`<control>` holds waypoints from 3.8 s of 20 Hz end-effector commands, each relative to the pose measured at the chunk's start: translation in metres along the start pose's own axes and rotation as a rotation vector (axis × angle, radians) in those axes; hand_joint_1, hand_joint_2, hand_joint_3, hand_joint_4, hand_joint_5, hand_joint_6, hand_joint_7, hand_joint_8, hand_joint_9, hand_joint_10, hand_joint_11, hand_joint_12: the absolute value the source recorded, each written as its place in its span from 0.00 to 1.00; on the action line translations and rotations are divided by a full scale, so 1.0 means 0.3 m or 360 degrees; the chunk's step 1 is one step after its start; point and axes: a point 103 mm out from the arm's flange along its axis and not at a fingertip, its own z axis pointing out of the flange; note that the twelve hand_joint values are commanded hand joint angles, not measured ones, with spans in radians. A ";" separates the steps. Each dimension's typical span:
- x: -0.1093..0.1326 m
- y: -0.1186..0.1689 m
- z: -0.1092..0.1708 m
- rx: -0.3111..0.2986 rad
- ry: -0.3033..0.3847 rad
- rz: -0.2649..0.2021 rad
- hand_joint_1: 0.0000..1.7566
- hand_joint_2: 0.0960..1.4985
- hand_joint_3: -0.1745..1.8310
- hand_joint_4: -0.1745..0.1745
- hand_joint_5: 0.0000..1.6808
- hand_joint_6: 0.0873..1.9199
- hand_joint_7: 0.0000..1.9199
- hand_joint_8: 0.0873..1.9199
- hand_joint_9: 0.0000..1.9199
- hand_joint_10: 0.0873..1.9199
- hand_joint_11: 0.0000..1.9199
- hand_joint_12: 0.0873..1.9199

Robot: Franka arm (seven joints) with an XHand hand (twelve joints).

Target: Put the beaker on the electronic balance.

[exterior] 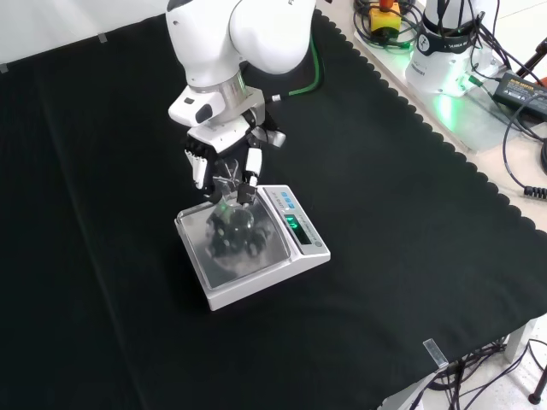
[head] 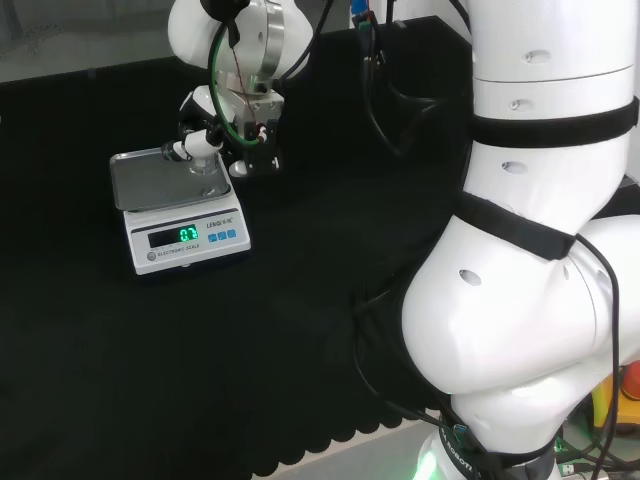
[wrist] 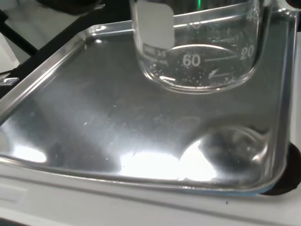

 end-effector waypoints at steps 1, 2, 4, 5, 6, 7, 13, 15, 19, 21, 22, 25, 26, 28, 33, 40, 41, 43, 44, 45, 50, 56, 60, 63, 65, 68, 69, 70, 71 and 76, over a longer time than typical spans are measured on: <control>0.140 0.065 0.106 0.0115 -0.0215 -0.0084 0.64 0.72 0.08 0.21 0.60 0.49 0.79 0.38 0.96 0.18 0.88 0.31; 0.170 0.079 0.127 0.0142 -0.0229 -0.0082 0.64 0.72 0.08 0.21 0.60 0.49 0.79 0.38 0.96 0.18 0.88 0.31; 0.161 0.074 0.136 0.0133 -0.0188 -0.0090 0.64 0.72 0.08 0.21 0.60 0.49 0.79 0.38 0.96 0.18 0.88 0.31; 0.138 0.065 0.129 0.0114 -0.0148 -0.0094 0.64 0.72 0.08 0.21 0.60 0.49 0.79 0.38 0.96 0.18 0.88 0.31; 0.119 0.059 0.126 0.0097 -0.0118 -0.0105 0.64 0.72 0.08 0.21 0.60 0.49 0.79 0.38 0.96 0.18 0.88 0.31; 0.108 0.058 0.127 0.0085 -0.0097 -0.0116 0.64 0.72 0.08 0.21 0.60 0.49 0.79 0.38 0.96 0.18 0.88 0.31; 0.064 0.038 0.121 0.0038 -0.0015 -0.0176 0.64 0.72 0.08 0.20 0.60 0.49 0.79 0.38 0.95 0.18 0.88 0.31; 0.062 0.038 0.121 0.0038 -0.0010 -0.0181 0.64 0.72 0.08 0.20 0.60 0.49 0.79 0.38 0.95 0.18 0.88 0.31; 0.059 0.038 0.122 0.0044 -0.0013 -0.0194 0.64 0.72 0.08 0.20 0.60 0.49 0.79 0.38 0.95 0.18 0.88 0.31; 0.058 0.039 0.122 0.0044 -0.0013 -0.0193 0.64 0.72 0.08 0.20 0.60 0.49 0.79 0.38 0.95 0.18 0.88 0.31; 0.058 0.039 0.122 0.0045 -0.0007 -0.0196 0.64 0.72 0.08 0.20 0.60 0.49 0.79 0.38 0.95 0.18 0.88 0.31; 0.047 0.040 0.119 0.0046 -0.0003 -0.0192 0.64 0.72 0.08 0.20 0.60 0.49 0.79 0.38 0.95 0.18 0.88 0.31; 0.038 0.040 0.117 0.0042 -0.0003 -0.0190 0.64 0.72 0.08 0.20 0.60 0.49 0.79 0.38 0.95 0.18 0.88 0.31; 0.044 0.047 0.124 0.0047 -0.0019 -0.0201 0.64 0.72 0.08 0.20 0.60 0.48 0.79 0.38 0.95 0.18 0.88 0.31; 0.050 0.051 0.128 0.0047 -0.0031 -0.0186 0.64 0.72 0.08 0.20 0.60 0.48 0.79 0.38 0.95 0.19 0.88 0.31; 0.016 0.044 0.103 0.0146 0.0174 -0.0168 0.45 0.65 0.03 0.04 0.46 0.44 0.70 0.47 0.88 0.22 0.76 0.42; 0.015 0.045 0.097 0.0158 0.0179 -0.0163 0.42 0.64 0.02 0.03 0.41 0.46 0.67 0.49 0.85 0.23 0.73 0.45; 0.012 0.047 0.087 0.0209 0.0188 -0.0141 0.37 0.62 0.00 0.05 0.34 0.47 0.61 0.50 0.77 0.26 0.67 0.51; 0.010 0.047 0.081 0.0227 0.0189 -0.0137 0.35 0.61 0.00 0.07 0.31 0.46 0.58 0.50 0.72 0.27 0.64 0.53; 0.010 0.047 0.076 0.0240 0.0193 -0.0135 0.32 0.60 0.00 0.10 0.29 0.44 0.54 0.50 0.67 0.28 0.59 0.56; -0.015 0.030 0.025 0.0235 0.0216 -0.0126 0.23 0.54 0.01 0.21 0.21 0.27 0.33 0.48 0.42 0.37 0.40 0.67; -0.106 -0.029 -0.063 0.0085 0.0479 -0.0146 0.21 0.52 0.02 0.22 0.21 0.19 0.26 0.46 0.35 0.39 0.36 0.68; -0.183 -0.093 -0.140 -0.0044 0.0625 -0.0193 0.21 0.52 0.02 0.21 0.22 0.18 0.27 0.46 0.35 0.39 0.36 0.68; -0.223 -0.137 -0.193 -0.0112 0.0708 -0.0221 0.21 0.52 0.03 0.21 0.23 0.18 0.27 0.46 0.36 0.39 0.36 0.68; -0.263 -0.176 -0.233 -0.0160 0.0759 -0.0221 0.22 0.52 0.03 0.21 0.24 0.17 0.28 0.45 0.36 0.39 0.36 0.68; -0.316 -0.230 -0.291 -0.0212 0.0804 -0.0229 0.22 0.52 0.03 0.20 0.25 0.18 0.29 0.45 0.37 0.38 0.36 0.68; -0.319 -0.239 -0.307 -0.0206 0.0836 -0.0251 0.23 0.52 0.03 0.20 0.26 0.18 0.30 0.45 0.37 0.38 0.36 0.68; -0.327 -0.252 -0.326 -0.0205 0.0855 -0.0272 0.23 0.52 0.03 0.19 0.26 0.18 0.30 0.45 0.38 0.38 0.37 0.68; -0.334 -0.264 -0.343 -0.0212 0.0869 -0.0281 0.23 0.53 0.04 0.19 0.26 0.18 0.31 0.45 0.38 0.38 0.37 0.67; -0.396 -0.341 -0.438 -0.0208 0.0925 -0.0339 0.24 0.53 0.04 0.19 0.26 0.17 0.31 0.44 0.39 0.37 0.37 0.67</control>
